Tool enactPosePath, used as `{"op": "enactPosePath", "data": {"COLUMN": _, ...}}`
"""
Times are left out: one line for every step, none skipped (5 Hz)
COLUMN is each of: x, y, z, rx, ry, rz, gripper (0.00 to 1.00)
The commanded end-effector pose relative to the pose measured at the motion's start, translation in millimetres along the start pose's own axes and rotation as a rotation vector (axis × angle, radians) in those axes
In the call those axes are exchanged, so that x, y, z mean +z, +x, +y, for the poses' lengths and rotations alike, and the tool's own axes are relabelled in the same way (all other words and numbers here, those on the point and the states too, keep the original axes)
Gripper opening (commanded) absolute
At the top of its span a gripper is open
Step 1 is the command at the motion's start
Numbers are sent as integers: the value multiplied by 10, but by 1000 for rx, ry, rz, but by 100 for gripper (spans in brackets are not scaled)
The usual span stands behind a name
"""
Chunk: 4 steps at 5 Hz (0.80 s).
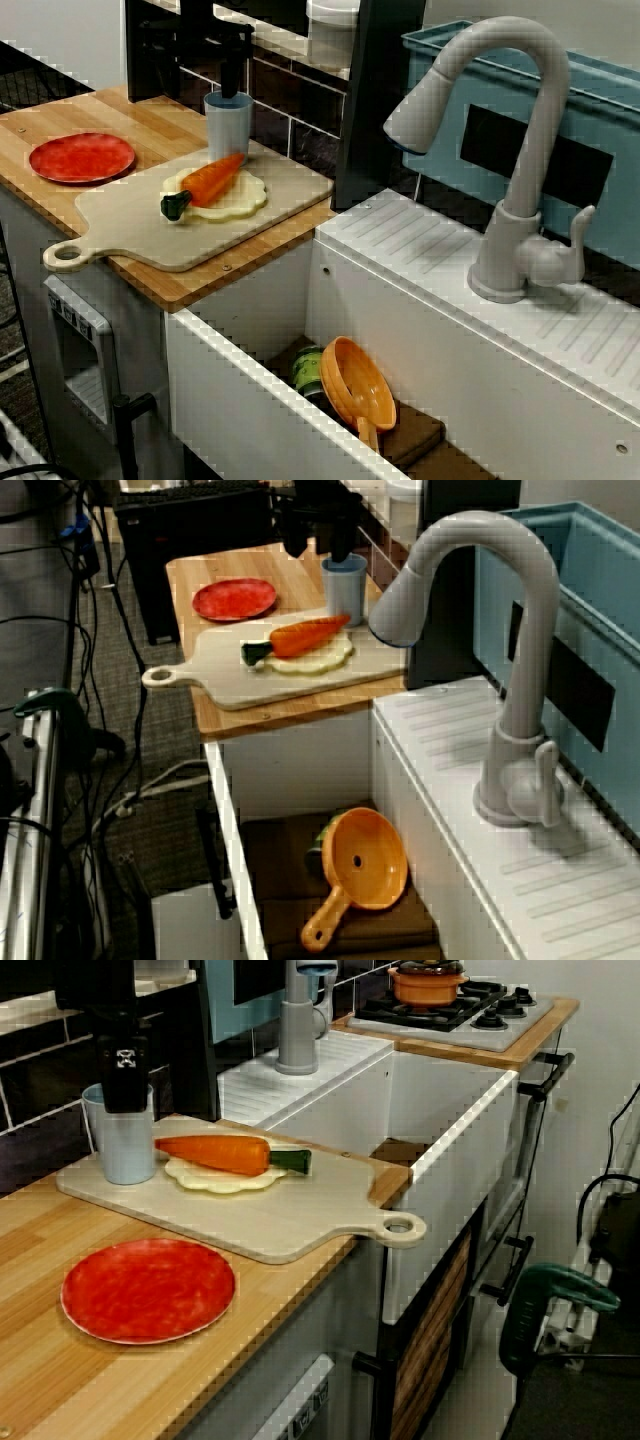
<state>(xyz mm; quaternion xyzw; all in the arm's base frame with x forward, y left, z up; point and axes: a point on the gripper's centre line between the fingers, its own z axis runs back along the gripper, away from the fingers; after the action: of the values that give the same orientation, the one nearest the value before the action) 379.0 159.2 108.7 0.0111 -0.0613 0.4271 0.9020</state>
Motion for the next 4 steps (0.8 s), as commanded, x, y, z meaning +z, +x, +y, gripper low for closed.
{"op": "enactPosePath", "data": {"x": 97, "y": 24, "z": 13, "rx": -7, "ry": -12, "rz": -52, "gripper": 100}}
{"op": "enactPosePath", "data": {"x": 50, "y": 28, "z": 5, "rx": -2, "ry": -5, "rz": -60, "gripper": 100}}
{"op": "enactPosePath", "data": {"x": -13, "y": 32, "z": -6, "rx": -3, "ry": 7, "rz": -65, "gripper": 100}}
{"op": "enactPosePath", "data": {"x": -57, "y": 42, "z": -2, "rx": -5, "ry": 16, "rz": -57, "gripper": 0}}
